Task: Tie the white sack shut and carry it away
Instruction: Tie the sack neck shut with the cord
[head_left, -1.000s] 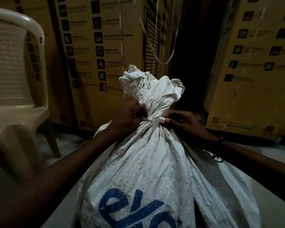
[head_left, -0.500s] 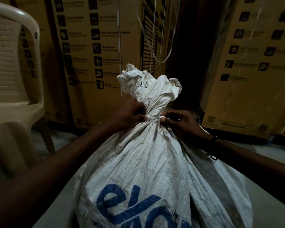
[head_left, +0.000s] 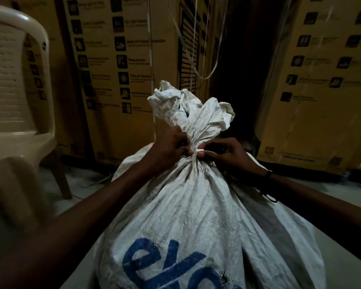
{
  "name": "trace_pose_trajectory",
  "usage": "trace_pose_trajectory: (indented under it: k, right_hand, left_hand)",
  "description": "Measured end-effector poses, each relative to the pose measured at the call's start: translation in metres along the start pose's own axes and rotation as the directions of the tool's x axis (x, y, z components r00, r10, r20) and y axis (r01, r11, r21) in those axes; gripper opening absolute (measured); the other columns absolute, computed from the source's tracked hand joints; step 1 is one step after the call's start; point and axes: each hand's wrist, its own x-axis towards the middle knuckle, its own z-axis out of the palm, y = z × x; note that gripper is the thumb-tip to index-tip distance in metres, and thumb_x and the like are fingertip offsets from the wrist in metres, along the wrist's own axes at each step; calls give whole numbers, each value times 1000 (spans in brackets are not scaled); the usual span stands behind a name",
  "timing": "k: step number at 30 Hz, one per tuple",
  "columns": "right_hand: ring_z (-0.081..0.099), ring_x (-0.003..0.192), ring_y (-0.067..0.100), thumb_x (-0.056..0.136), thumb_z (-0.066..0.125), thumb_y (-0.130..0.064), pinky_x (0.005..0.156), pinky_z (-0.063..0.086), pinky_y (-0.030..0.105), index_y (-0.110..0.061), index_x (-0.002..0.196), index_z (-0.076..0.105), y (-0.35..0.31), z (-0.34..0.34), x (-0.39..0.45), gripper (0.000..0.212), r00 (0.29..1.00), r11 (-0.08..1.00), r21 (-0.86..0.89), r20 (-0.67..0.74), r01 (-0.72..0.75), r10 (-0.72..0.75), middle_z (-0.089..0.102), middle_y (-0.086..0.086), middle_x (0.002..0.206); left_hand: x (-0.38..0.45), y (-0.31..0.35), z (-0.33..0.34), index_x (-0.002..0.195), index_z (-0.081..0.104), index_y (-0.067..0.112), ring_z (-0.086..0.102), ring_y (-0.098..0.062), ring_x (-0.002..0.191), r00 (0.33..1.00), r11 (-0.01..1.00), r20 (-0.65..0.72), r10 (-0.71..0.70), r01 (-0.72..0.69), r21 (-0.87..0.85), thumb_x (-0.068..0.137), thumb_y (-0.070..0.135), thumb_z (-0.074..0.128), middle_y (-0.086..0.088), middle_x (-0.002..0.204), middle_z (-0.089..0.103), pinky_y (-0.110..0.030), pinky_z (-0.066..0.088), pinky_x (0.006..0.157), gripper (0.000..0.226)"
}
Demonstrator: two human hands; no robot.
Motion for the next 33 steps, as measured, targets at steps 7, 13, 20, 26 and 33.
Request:
trace_pose_trajectory:
  k: [7, 13, 20, 26, 33]
  right_hand:
    - [79, 105, 16, 87, 85, -19, 94, 60, 31, -10, 102, 84, 9, 2, 2, 18, 999, 994, -101, -10, 41, -42, 84, 0, 102]
    - [75, 82, 4, 94, 74, 1, 75, 58, 15, 6, 98, 80, 21, 7, -3, 9, 997, 987, 153, -54, -47, 56, 82, -1, 86]
    - [71, 89, 27, 92, 77, -8, 88, 54, 45, -20, 77, 82, 18, 15, -6, 20, 991, 976, 204, -84, -81, 100, 80, 10, 86]
    - [73, 85, 20, 90, 81, -13, 84, 57, 44, -16, 78, 80, 14, 18, -7, 12, 986, 983, 144, -103, -113, 129, 80, 9, 84]
    - [71, 78, 7, 92, 81, -16, 79, 58, 41, -9, 78, 82, -6, 14, -9, 15, 994, 991, -114, -95, -66, 55, 82, -1, 79]
  left_hand:
    - [-4, -4, 6, 90, 76, -1, 56, -23, 86, 999, 1000, -48, 11, -11, -4, 87, 5, 75, -16, 92, 57, -28, 36, 72, 6]
    - [-6, -6, 8, 87, 76, 5, 55, -18, 82, 997, 998, -71, -5, 0, -62, 84, 6, 77, -6, 87, 56, -30, 41, 71, 3]
    - [-22, 0, 5, 90, 70, 10, 67, -23, 86, 992, 991, -112, -55, 40, -128, 93, 10, 68, -12, 95, 61, -46, 59, 79, 3]
    - [-54, 26, 29, 89, 53, 18, 54, -10, 83, 911, 961, -310, -273, 243, -134, 76, 57, 76, -1, 104, 45, -10, 43, 67, 47]
    - [-46, 39, 40, 93, 63, 11, 55, -28, 110, 838, 889, -298, -457, 444, -114, 79, 50, 81, -12, 112, 56, -30, 39, 83, 45]
